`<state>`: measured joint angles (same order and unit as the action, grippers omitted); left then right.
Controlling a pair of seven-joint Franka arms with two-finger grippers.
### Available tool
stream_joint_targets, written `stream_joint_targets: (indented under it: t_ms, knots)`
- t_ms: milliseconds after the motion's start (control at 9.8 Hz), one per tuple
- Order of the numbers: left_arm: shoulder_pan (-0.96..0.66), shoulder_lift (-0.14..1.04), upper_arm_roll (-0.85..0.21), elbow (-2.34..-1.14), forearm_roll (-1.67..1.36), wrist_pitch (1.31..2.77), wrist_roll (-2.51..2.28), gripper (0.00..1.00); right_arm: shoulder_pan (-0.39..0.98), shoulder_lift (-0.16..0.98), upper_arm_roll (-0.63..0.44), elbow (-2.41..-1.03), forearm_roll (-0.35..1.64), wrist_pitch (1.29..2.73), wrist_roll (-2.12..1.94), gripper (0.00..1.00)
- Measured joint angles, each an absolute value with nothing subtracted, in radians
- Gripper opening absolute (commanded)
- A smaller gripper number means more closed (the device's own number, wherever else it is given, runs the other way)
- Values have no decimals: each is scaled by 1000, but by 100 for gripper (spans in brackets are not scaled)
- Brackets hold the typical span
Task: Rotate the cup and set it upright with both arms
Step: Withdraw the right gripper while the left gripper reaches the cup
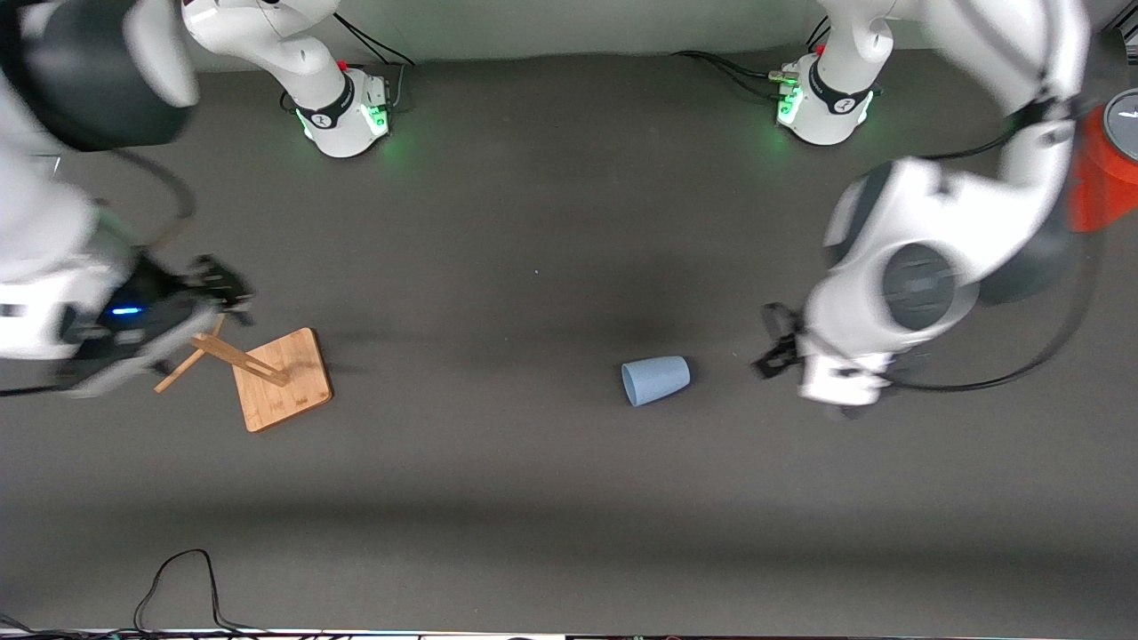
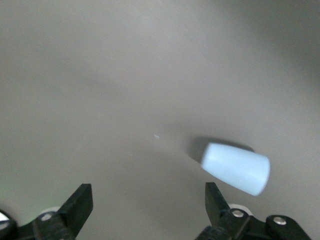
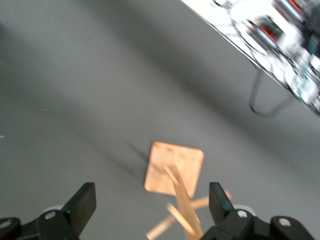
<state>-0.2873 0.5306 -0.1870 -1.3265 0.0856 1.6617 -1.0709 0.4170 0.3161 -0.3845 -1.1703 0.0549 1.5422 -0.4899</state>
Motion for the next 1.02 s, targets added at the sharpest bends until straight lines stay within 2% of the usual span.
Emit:
stream_joint_targets:
  t_ms: [102,204,408,714,1020]
  knots:
    - [-355,605,-187,-1273,120,1663,-1115,100,384,290,-414,-1191,78,1527,-432,100]
    - [-422,672,-186,-1236,156,1673,-1171,100,317,255,-393,-1230,88,1526,-360,100]
    - [-528,787,-180,-1176,223,1746,-1352,100,141,179,-250,-1323,89,1532,-217,100]
    - [-541,880,-163,-1111,263,1797,-1509,100,-43,100,-40,-1417,40,1577,-117,100]
    - [-535,929,-151,-1100,335,1799,-1517,100,-61,79,1,-1444,17,1594,-103,100]
